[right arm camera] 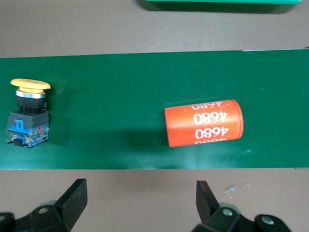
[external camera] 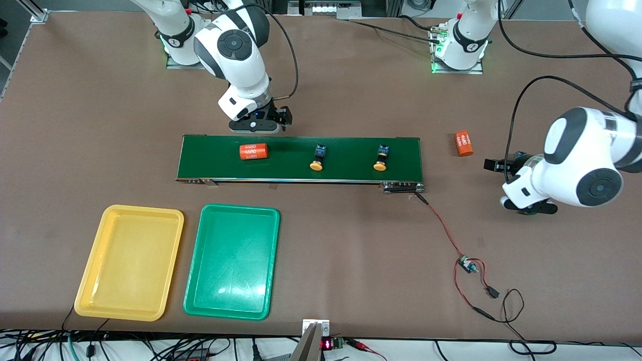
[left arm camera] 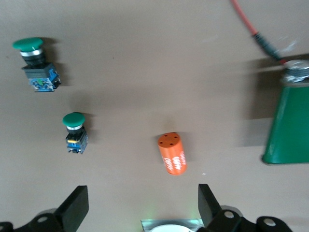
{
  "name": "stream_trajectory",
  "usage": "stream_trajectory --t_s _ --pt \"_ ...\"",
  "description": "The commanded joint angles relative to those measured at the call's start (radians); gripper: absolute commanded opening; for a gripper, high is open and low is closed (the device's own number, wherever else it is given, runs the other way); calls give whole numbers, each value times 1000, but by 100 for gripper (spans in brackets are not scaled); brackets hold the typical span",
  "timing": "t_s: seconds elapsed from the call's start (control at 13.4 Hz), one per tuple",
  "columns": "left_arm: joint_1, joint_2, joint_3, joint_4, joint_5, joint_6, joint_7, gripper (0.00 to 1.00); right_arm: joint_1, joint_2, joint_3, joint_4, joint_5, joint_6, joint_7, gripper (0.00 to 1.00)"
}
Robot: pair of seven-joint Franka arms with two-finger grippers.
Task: Sort buttons by color to trays
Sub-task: 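Grasp a belt yellow button with the right gripper while the left grasps the cylinder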
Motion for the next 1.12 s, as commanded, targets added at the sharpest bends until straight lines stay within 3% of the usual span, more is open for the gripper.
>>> stream_trajectory --t_s 0.0,0.22,0.37,0.52,0.82,0.97,1.05 --pt "-87 -210 120 -326 -37 191 82 100 6 66 -2 60 -45 0 40 100" --pt "-162 -264 191 -548 -48 390 85 100 26 127 -7 117 -92 0 91 100" --pt "-164 -264 196 -633 -103 475 84 100 40 158 -13 143 -115 0 122 100" --pt "-165 -261 196 -675 -210 517 84 100 63 181 -36 169 -122 -2 126 100" --pt "-165 -209 203 -736 -210 650 84 97 92 210 -56 191 -123 -2 132 100" --pt "-165 -188 229 -739 -210 666 84 88 109 219 -71 198 -123 -2 160 100" --pt "-165 -171 243 -738 -210 682 84 77 115 227 -71 210 -128 -2 168 100"
